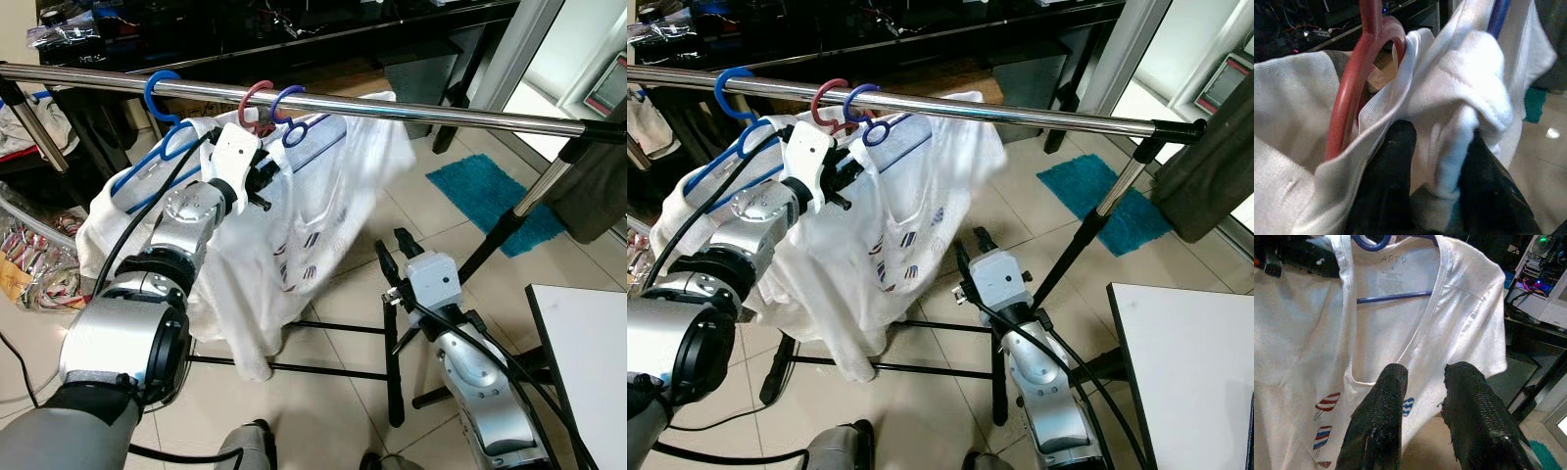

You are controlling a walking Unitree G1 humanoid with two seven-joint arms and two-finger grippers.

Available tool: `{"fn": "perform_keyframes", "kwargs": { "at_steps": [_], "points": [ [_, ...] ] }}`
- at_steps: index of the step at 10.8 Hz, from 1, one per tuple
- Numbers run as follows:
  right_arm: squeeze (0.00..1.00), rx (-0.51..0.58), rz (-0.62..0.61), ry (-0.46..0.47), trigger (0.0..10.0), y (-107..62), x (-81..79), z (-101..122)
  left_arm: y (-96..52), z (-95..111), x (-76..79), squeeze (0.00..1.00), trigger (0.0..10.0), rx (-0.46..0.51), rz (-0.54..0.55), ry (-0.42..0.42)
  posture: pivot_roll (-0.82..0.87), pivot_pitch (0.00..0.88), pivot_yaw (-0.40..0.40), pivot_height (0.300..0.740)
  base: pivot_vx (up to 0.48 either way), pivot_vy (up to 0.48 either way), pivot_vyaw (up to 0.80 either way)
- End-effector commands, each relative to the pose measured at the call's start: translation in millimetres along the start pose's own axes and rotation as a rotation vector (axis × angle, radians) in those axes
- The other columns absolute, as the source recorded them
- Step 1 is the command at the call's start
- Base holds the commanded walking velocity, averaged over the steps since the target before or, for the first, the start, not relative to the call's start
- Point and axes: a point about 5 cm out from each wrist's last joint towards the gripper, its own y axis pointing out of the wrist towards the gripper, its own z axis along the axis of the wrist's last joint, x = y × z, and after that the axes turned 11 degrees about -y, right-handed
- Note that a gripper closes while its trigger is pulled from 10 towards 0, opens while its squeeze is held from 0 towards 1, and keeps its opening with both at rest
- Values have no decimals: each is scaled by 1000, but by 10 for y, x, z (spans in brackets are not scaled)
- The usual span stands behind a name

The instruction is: Hang hanger

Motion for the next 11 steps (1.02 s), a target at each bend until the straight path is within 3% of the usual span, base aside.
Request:
{"fn": "perform_keyframes", "kwargs": {
  "at_steps": [1,5,11],
  "points": [
    [0,-14,-1,5,10000,15,0,-22,11,-23,52,0,10000,-1,-14,35,117,127,3,740,0,0,0],
    [0,-7,-16,4,10000,65,22,-28,46,-37,222,0,10000,100,23,74,125,102,9,740,0,0,0],
    [0,11,-22,4,10000,171,30,-23,-2,-166,320,0,10000,156,82,73,149,70,10,740,0,0,0]
  ]
}}
